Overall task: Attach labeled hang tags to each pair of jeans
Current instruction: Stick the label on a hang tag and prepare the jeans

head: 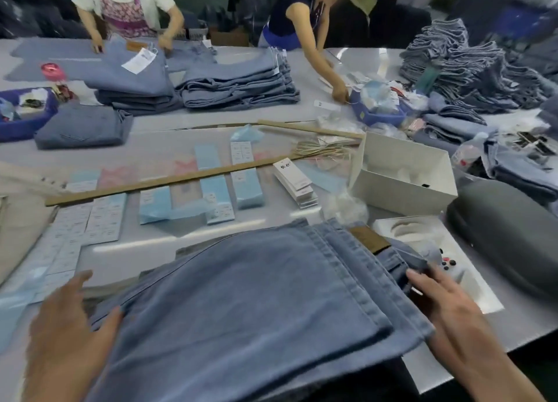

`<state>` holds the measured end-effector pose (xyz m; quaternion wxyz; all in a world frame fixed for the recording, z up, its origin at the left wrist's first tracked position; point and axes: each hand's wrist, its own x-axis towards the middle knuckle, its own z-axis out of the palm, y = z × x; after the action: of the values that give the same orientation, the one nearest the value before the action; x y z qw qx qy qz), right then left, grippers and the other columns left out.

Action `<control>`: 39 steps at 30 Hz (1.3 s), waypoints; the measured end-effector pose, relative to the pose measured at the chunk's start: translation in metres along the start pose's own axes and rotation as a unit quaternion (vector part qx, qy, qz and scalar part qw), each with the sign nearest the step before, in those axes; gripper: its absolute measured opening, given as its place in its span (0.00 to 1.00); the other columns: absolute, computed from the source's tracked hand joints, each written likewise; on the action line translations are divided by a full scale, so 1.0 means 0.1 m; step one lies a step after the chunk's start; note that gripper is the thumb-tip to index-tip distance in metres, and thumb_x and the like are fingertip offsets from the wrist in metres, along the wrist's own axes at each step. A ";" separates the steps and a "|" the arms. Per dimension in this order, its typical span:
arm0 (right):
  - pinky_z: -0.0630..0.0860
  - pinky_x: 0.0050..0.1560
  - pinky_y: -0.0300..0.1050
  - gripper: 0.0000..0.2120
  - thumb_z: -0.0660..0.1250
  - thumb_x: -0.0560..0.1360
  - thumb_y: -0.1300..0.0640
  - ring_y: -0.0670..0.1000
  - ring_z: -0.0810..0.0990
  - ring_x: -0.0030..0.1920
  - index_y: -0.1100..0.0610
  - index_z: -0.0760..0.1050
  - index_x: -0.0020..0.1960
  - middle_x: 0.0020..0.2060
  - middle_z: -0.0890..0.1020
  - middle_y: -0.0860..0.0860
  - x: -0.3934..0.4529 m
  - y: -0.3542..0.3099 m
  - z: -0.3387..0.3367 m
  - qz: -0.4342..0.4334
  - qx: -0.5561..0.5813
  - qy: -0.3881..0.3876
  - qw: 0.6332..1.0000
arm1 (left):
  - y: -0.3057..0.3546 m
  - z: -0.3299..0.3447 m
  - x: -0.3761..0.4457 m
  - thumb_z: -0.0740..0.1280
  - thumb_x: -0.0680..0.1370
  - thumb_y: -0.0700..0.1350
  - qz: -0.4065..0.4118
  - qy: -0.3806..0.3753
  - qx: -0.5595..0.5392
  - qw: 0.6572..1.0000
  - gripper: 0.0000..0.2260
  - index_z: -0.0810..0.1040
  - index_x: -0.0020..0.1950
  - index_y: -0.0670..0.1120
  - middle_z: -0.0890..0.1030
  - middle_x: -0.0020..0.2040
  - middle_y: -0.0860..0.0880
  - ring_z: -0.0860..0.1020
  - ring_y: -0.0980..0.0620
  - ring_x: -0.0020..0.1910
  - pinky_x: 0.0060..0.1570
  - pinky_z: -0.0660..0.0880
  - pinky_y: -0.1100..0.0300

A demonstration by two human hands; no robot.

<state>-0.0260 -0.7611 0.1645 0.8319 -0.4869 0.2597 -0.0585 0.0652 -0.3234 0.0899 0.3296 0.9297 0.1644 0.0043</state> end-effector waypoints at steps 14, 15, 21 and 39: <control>0.82 0.38 0.45 0.16 0.70 0.71 0.58 0.58 0.84 0.46 0.56 0.83 0.58 0.54 0.85 0.61 -0.41 -0.02 0.52 -0.115 0.066 -0.055 0.990 | 2.41 0.36 -0.80 0.66 0.70 0.44 0.276 -0.301 -0.317 0.856 0.21 0.73 0.60 0.62 0.82 0.46 0.50 0.82 0.49 0.47 0.46 0.83 0.46; 0.81 0.35 0.43 0.18 0.71 0.68 0.58 0.56 0.83 0.43 0.55 0.83 0.58 0.52 0.86 0.60 -0.41 0.00 0.52 -0.106 0.077 -0.032 0.991 | 2.32 0.37 -0.74 0.66 0.68 0.40 0.244 -0.312 -0.360 0.845 0.23 0.75 0.59 0.60 0.83 0.46 0.48 0.83 0.45 0.46 0.44 0.84 0.45; 0.82 0.42 0.46 0.14 0.66 0.72 0.59 0.53 0.85 0.47 0.49 0.84 0.55 0.51 0.86 0.55 -0.38 0.10 0.47 -0.133 0.036 -0.041 0.990 | 2.04 0.44 -0.60 0.75 0.67 0.36 0.075 -0.370 -0.486 0.788 0.16 0.86 0.52 0.49 0.86 0.51 0.41 0.84 0.43 0.46 0.42 0.84 0.45; 0.83 0.48 0.50 0.15 0.77 0.72 0.60 0.52 0.85 0.47 0.57 0.83 0.59 0.48 0.87 0.51 0.00 -0.28 0.91 -0.470 -0.627 -0.020 0.620 | 2.07 0.36 -0.45 0.60 0.67 0.42 0.215 -0.253 -0.256 0.908 0.35 0.62 0.68 0.72 0.81 0.39 0.41 0.81 0.39 0.35 0.33 0.81 0.42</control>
<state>0.0228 -0.7045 0.2241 0.1881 -0.9473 -0.0479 -0.2550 0.0891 -0.5102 0.1932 0.5777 0.7963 -0.1347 -0.1185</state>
